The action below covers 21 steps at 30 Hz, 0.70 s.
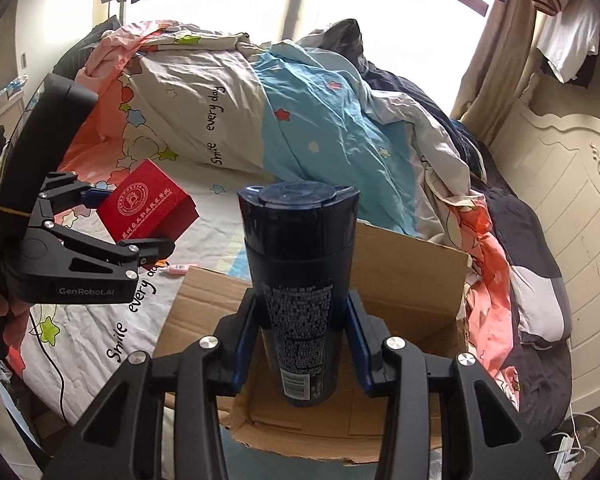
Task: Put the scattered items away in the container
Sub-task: 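Carry both items over the cardboard box and open both tools to drop them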
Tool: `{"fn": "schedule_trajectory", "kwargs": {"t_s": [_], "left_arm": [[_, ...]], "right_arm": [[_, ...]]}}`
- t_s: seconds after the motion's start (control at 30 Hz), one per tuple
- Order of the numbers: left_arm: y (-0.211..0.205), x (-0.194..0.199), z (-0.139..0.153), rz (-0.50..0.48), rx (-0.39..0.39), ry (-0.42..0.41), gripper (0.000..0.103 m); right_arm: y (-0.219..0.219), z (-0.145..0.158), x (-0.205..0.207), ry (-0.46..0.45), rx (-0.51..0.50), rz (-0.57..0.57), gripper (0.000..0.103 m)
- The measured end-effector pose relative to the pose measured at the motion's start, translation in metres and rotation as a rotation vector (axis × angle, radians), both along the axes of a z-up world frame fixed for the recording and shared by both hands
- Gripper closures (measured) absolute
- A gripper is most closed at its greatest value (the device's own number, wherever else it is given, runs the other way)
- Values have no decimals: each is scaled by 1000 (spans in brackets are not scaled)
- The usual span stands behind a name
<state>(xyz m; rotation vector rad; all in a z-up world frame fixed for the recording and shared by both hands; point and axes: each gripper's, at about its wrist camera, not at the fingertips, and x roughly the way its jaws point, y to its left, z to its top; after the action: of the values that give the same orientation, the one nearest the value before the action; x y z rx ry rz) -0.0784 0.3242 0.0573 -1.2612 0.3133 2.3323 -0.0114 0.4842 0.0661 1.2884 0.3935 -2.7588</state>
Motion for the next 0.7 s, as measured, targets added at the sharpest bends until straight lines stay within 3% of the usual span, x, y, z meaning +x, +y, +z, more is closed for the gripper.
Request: {"fn": "schedule_trajectory", "kwargs": {"t_s": [0.33, 0.7], "left_arm": [[70, 14, 6, -124, 9, 30, 30], [125, 22, -13, -201, -10, 10, 30]], "right_arm": [[47, -21, 16, -24, -19, -101, 65], [79, -40, 18, -47, -51, -163, 65]]}}
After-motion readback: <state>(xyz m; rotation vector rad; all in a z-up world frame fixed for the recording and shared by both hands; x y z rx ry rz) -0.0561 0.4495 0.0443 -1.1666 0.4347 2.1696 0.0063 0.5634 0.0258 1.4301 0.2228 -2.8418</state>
